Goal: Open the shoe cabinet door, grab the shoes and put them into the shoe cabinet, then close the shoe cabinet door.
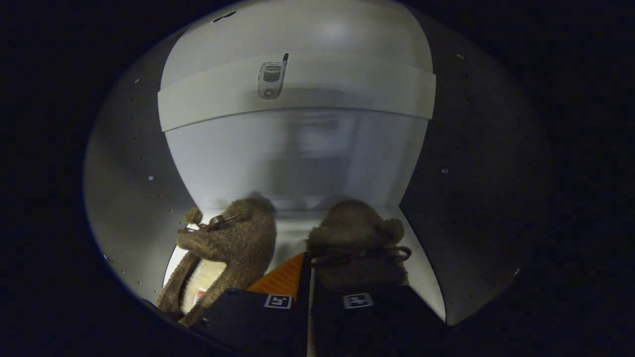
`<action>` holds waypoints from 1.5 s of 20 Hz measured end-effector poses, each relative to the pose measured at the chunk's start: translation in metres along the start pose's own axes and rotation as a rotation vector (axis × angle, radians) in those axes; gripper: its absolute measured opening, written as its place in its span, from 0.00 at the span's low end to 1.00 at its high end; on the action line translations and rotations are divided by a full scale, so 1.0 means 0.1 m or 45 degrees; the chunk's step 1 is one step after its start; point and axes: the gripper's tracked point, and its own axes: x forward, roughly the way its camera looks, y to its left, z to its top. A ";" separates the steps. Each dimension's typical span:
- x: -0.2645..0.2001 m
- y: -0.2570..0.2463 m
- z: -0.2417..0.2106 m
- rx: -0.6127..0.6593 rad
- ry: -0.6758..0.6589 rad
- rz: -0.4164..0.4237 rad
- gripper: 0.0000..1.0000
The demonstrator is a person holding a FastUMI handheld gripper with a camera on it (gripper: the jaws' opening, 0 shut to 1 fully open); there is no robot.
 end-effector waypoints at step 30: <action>-3.99 0.27 -0.24 -0.031 -0.664 0.230 0.98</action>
